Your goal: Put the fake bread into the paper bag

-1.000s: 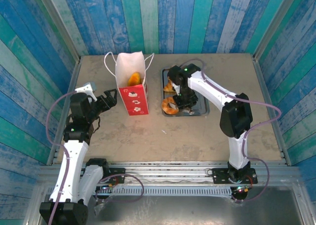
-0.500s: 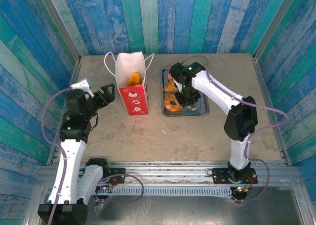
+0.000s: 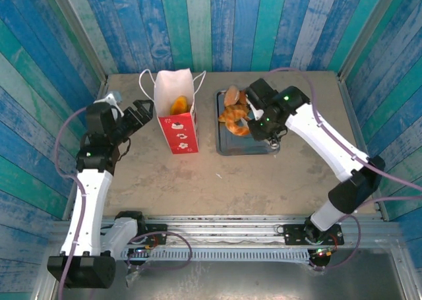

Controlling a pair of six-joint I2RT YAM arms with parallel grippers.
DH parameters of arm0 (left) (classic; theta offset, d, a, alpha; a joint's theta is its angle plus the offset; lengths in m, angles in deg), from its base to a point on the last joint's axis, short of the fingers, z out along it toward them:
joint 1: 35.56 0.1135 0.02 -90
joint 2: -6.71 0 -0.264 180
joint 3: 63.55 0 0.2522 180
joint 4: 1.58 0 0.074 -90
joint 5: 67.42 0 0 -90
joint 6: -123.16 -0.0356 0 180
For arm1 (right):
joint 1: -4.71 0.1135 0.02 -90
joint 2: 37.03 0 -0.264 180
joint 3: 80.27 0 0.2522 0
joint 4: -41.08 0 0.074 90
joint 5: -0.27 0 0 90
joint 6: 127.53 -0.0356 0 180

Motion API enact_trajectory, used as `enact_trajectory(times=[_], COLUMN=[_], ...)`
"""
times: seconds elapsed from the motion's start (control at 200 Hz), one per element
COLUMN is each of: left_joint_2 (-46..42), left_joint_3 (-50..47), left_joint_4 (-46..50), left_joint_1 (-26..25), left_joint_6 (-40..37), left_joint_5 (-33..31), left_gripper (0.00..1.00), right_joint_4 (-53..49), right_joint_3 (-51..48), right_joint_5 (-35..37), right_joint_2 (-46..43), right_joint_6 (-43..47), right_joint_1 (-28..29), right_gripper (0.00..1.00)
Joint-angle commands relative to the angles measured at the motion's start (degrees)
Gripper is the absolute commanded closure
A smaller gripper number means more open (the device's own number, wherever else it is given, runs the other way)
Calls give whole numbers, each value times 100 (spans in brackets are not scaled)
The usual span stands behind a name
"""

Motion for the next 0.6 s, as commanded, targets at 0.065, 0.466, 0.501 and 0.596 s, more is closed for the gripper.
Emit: enact_trajectory(times=[0.065,0.466,0.501,0.596], left_joint_2=[414,1363,1411,1556], left_joint_3=[465,880,905,981], left_joint_4=[490,511,498,484], left_joint_1=[-10,-600,-637,-687], left_joint_6=[-176,-194,-196,-219], left_joint_5=[79,-447,-565,-780], left_gripper=[8,20,21,25], right_joint_4=[300,349,349,348], right_joint_3=[-216,-100,-65,79], right_joint_5=[298,451,459,501], right_joint_2=[-663,-1221,-1246,-1303], right_joint_6=[203,581,597,652], right_joint_1=[30,37,42,55], right_gripper=[70,70,70,70])
